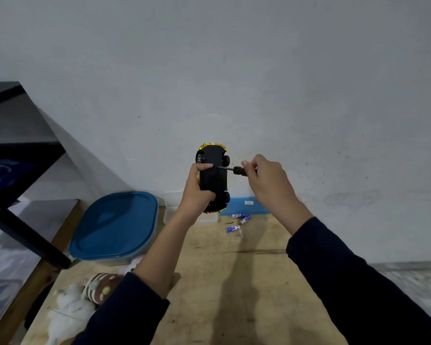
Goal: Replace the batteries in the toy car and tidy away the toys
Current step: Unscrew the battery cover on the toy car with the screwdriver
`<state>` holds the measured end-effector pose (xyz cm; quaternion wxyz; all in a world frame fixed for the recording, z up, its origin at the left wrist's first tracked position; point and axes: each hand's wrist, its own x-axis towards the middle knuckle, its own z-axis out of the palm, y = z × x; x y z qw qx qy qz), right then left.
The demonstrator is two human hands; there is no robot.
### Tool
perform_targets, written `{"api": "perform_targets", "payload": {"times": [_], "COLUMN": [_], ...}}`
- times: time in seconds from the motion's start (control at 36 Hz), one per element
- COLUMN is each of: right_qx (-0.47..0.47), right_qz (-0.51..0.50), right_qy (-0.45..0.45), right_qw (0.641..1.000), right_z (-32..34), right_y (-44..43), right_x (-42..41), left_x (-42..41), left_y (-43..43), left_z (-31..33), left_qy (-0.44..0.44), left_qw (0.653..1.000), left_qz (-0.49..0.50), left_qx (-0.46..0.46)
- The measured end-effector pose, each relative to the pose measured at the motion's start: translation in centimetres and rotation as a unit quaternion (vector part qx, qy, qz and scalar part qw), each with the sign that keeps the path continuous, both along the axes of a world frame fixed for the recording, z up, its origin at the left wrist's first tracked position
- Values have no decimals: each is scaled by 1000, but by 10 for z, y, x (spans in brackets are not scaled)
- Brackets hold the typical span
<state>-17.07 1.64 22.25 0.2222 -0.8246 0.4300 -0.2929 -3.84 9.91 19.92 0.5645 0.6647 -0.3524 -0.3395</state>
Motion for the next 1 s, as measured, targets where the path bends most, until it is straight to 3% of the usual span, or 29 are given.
{"api": "perform_targets", "payload": {"times": [0.22, 0.42, 0.58, 0.75, 1.0], "right_qx": [1, 0, -34, -76, -104], "right_qz": [7, 24, 67, 50, 63], "right_qy": [-127, -16, -49, 14, 36], "right_qw": [992, 1000, 996, 996, 992], "right_z": [13, 14, 18, 22, 26], "right_y": [2, 5, 12, 14, 15], "right_x": [6, 10, 12, 10, 8], "left_x": [6, 8, 10, 5, 1], "left_y": [-2, 3, 3, 13, 17], "left_z": [-16, -29, -31, -26, -25], "left_qy": [-42, -26, -42, -34, -45], "left_qw": [998, 998, 997, 997, 997], "left_qz": [-35, -45, -45, -40, -27], "left_qx": [-12, -27, -43, -49, -50]}}
